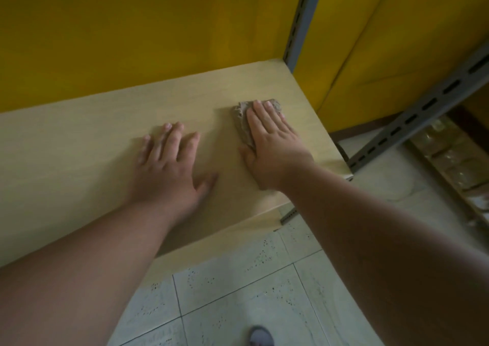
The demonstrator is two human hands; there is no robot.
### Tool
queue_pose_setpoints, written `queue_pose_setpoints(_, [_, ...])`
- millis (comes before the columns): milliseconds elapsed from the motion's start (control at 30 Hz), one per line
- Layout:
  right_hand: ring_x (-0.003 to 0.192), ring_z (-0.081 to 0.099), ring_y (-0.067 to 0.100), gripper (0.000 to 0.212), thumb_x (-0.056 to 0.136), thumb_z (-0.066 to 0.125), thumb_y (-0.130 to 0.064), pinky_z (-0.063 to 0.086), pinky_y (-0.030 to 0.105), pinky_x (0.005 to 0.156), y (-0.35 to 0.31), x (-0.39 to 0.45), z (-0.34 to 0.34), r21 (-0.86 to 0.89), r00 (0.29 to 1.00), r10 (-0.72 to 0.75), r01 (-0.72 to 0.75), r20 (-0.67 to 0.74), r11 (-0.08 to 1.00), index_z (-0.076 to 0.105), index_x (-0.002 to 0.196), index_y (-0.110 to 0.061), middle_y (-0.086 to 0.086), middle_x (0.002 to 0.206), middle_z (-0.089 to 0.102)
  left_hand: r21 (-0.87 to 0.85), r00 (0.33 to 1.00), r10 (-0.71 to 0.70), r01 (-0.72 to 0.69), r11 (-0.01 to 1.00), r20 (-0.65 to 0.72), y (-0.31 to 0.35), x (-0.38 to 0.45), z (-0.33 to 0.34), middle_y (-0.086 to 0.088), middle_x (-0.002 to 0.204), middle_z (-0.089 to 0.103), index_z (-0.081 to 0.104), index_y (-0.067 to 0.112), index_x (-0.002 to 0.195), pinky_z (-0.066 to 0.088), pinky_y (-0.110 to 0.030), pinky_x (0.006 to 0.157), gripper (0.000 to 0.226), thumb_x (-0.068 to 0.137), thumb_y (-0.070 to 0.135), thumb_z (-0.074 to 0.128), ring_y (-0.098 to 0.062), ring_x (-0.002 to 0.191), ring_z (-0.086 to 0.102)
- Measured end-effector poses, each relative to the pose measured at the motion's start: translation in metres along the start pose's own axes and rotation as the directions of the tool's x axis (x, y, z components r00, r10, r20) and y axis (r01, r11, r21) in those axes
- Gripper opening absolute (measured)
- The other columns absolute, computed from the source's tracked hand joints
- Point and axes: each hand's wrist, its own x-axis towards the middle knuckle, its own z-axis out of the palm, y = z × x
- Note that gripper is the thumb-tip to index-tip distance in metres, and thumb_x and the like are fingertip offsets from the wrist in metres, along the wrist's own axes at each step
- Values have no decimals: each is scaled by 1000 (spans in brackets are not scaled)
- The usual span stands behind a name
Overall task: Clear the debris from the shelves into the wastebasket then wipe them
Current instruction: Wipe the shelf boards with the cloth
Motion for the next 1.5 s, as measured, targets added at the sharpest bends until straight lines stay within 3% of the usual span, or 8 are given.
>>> queue_pose_setpoints(333, [150,-10,20,63,102,23,-38,-5,35,122,31,-38,-6,60,886,463,-462,2,885,4,156,-10,6,163,-8,-24,1000,-12,11,1000,-16,1,1,1,-6,166,8,24,23,154,-2,-41,122,79,89,65,37,-21,152,0])
queue_pose_setpoints(533, [150,-3,16,75,91,55,-17,-2,32,122,13,-89,6,201,847,526,-503,-77,840,17,155,-12,1,164,5,-1,1000,-2,2,1000,23,-1,1,-2,-7,166,3,19,22,156,-5,-43,122,81,88,65,31,-22,152,-4])
queue_pose_setpoints(800, [146,23,17,50,98,40,-10,28,41,117,-10,-120,12,428,692,690,-569,-211,702,37,148,-12,1,158,29,-118,972,212,-223,968,-99,-8,-16,4,-21,155,33,45,7,143,14,-53,120,64,92,45,50,-40,144,27])
queue_pose_setpoints(967, [138,40,19,47,101,36,-19,40,40,109,-56,-156,20,443,788,586,-464,-189,767,39,147,-18,0,153,39,-137,933,320,-343,929,-166,-18,-53,11,-23,142,51,59,1,129,30,-55,114,62,87,43,42,-42,133,45])
queue_pose_setpoints(1167, [103,61,17,40,100,41,-19,55,45,88,-104,-181,23,535,866,492,-374,-91,758,48,140,-19,5,126,61,-245,918,379,-397,885,-118,-37,-115,4,-18,142,52,62,6,125,34,-55,113,49,88,35,49,-38,136,44])
queue_pose_setpoints(1267, [59,57,0,30,102,41,-19,52,21,52,-123,-199,34,596,909,405,-380,99,707,54,129,-22,-1,88,65,-277,911,396,-413,867,-120,-44,-166,9,-16,148,46,62,7,124,32,-54,113,40,87,24,59,-34,142,36])
queue_pose_setpoints(1333, [48,55,-1,18,103,41,-19,40,14,40,-126,-211,54,590,896,380,-439,230,678,56,110,-23,-6,69,58,-273,918,385,-396,877,-95,-44,-195,23,-14,148,47,65,10,122,35,-52,112,38,85,19,60,-33,142,36])
queue_pose_setpoints(1500, [42,54,-3,19,103,38,-16,37,11,37,-108,-221,116,609,828,389,-560,403,562,57,101,-16,-4,58,57,-277,952,252,-197,940,176,-33,-226,92,-8,149,45,59,14,131,38,-47,110,44,88,22,60,-30,138,40])
